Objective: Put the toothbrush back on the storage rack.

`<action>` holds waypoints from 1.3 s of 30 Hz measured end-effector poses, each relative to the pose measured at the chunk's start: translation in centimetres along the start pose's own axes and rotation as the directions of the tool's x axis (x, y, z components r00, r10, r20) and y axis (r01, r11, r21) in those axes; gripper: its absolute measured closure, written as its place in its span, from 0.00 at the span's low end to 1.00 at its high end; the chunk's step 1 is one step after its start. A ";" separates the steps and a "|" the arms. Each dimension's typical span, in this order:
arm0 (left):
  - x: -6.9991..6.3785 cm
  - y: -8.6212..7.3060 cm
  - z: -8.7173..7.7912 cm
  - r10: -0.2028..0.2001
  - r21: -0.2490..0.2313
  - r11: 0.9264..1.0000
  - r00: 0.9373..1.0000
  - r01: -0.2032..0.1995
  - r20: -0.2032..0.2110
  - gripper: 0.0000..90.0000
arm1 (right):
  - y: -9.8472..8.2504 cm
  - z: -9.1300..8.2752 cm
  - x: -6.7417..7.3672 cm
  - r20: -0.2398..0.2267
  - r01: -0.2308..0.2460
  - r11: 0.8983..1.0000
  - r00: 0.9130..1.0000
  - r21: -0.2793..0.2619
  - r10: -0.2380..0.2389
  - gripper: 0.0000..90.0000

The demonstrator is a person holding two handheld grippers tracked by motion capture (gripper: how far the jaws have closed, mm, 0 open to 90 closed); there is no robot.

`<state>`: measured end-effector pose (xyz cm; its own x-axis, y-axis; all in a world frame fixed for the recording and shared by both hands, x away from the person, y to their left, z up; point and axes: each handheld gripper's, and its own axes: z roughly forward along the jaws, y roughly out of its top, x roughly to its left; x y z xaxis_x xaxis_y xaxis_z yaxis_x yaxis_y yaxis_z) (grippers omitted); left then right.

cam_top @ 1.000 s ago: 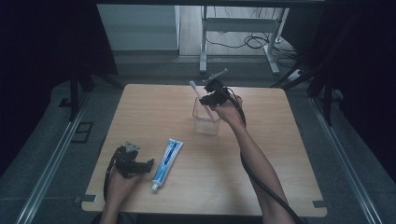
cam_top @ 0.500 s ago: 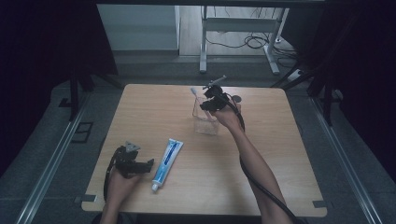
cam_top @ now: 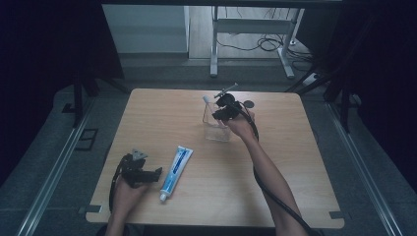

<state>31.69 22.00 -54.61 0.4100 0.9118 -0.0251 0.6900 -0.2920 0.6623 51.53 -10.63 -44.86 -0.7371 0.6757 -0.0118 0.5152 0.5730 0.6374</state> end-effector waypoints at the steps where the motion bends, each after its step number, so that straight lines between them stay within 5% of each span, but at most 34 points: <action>1: 0.0 0.0 0.0 0.000 0.000 1.000 1.000 0.000 0.000 0.03 | 0.0 0.2 0.1 -0.001 0.006 1.000 1.000 0.009 -0.006 0.86; 26: 0.0 0.0 0.0 -0.001 0.000 1.000 1.000 0.001 0.000 0.03 | -0.1 -1.2 -0.2 0.007 -0.009 1.000 1.000 -0.012 0.009 0.78; 39: 0.0 0.0 0.0 -0.003 -0.001 1.000 1.000 0.003 0.001 0.03 | -0.4 -1.8 -1.3 0.079 -0.030 1.000 0.996 -0.011 0.030 0.77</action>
<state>31.68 21.97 -54.61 0.4086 0.9123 -0.0275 0.6903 -0.2892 0.6633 51.45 -12.58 -43.73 -0.6844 0.7272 -0.0531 0.5321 0.5479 0.6455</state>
